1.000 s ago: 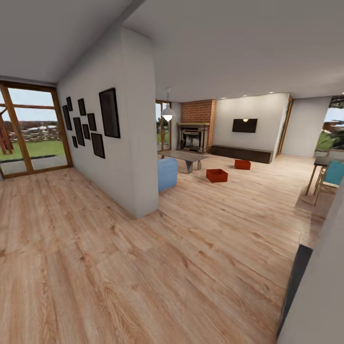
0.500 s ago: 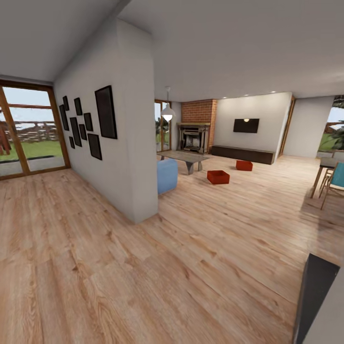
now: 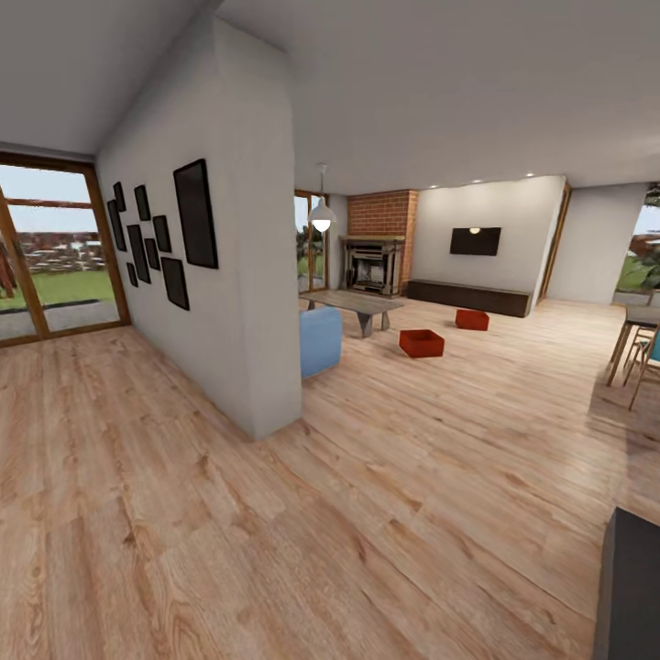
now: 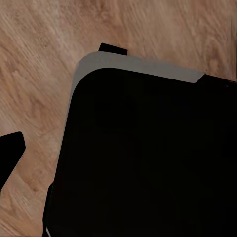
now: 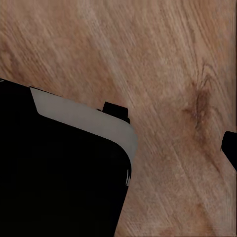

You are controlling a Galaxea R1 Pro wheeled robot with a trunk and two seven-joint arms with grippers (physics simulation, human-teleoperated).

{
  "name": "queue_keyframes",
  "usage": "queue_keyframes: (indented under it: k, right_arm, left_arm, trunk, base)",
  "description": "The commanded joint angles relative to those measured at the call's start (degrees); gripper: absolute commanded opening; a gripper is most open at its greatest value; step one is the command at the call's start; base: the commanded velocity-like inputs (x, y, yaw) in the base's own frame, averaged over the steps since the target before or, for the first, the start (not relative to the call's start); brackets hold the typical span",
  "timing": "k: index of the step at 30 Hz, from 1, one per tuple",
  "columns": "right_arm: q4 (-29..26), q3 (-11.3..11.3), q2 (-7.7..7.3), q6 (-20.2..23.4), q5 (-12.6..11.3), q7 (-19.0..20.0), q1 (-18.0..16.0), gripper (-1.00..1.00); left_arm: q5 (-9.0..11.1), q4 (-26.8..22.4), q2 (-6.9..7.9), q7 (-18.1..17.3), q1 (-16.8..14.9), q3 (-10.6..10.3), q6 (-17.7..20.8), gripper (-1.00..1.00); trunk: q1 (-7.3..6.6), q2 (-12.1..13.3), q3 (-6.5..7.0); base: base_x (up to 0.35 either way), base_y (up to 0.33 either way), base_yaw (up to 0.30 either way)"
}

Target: Move the two storage containers from the living room to the garage. In the garage, place one container on the floor and stack the other container on top of it (either order is fine).

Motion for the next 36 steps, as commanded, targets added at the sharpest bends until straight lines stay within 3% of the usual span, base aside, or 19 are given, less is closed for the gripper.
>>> queue_keyframes:
  k: [1,36]
  right_arm:
    - [0.2,-0.1,-0.01,-0.3,0.6,0.0,-0.1,1.00]
    - [0.2,-0.6,0.18,-0.4,-0.1,0.0,-0.1,1.00]
  left_arm:
    - [0.2,0.0,0.00,0.1,0.0,0.0,-0.1,1.00]
    - [0.2,0.0,0.00,0.1,0.0,0.0,-0.3,1.00]
  trunk:
    - [0.03,0.0,-0.06]
    - [0.03,0.0,-0.06]
  base:
    - [0.324,0.000,0.000]
    - [0.324,0.000,0.000]
